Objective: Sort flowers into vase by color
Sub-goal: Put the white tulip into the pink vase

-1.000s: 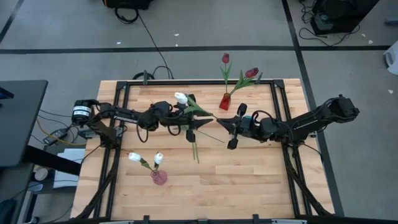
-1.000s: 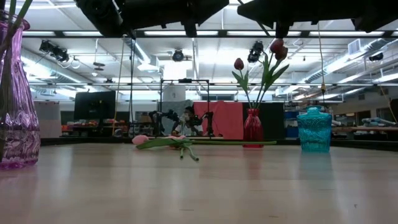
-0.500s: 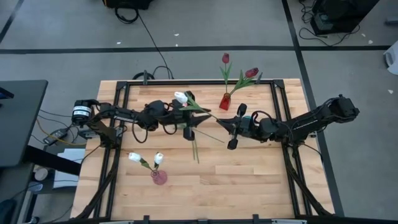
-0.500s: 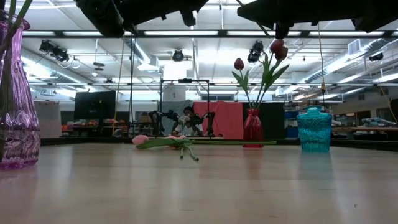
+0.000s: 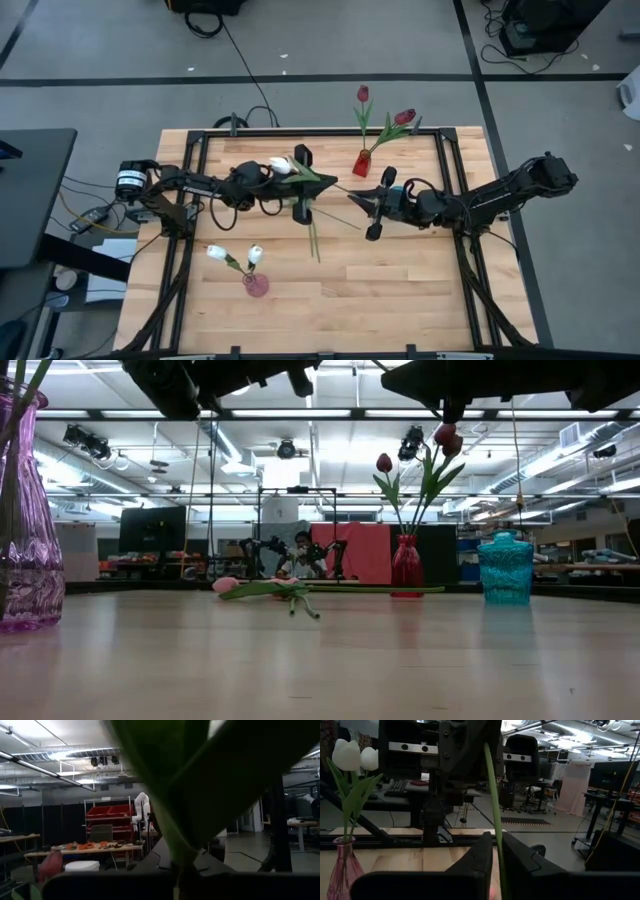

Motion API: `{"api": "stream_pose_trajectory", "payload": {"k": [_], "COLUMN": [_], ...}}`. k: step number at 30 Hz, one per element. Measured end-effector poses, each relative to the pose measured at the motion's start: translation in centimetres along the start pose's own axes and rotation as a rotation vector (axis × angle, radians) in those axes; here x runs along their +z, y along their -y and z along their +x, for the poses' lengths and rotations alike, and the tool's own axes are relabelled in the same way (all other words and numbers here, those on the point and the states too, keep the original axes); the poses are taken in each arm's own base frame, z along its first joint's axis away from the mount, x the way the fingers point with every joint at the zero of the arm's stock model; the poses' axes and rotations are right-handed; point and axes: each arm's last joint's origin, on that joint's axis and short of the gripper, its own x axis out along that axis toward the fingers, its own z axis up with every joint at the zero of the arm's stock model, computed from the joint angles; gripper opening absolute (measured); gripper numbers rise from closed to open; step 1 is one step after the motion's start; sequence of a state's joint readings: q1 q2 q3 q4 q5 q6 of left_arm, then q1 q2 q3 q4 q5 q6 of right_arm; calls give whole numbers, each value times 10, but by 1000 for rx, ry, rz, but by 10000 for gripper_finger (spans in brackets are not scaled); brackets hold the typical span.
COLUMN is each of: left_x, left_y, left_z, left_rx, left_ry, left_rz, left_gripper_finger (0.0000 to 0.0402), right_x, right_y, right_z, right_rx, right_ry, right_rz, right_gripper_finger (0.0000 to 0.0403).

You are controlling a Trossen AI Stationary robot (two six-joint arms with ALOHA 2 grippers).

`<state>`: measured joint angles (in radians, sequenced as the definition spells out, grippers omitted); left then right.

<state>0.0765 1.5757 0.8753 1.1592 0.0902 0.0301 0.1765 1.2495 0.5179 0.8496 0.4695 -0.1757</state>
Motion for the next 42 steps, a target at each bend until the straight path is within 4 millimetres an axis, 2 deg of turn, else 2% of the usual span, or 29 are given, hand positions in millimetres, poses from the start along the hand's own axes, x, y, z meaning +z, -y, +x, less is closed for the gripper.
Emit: {"api": "stream_pose_trajectory", "payload": {"k": [7,15,19,25,32,36,42], "left_x": [-3,18,30,47,83,106,121], "left_y": [-3,-27,-31,-28,-18,-15,-12], "left_z": [-1,-15,-26,-44,-68,-85,-108], "left_rx": [3,-76,-145,-142,-153,-148,-138], "left_ry": [-88,-235,-324,-465,-487,-479,-527], "left_rz": [-46,-99,-130,-167,-171,-136,-123], "left_gripper_finger": [3,2,2,3,3,3,3], "right_x": [5,25,36,44,39,45,50], "right_y": [-5,-1,4,10,8,12,15], "right_z": [-6,-28,-43,-58,-67,-75,-82], "right_rx": [29,78,103,130,171,173,183], "right_ry": [9,-8,-5,-21,-103,-93,-67], "right_rz": [6,42,67,90,69,113,131], "right_gripper_finger": [104,156,161,160,159,159,158]}}
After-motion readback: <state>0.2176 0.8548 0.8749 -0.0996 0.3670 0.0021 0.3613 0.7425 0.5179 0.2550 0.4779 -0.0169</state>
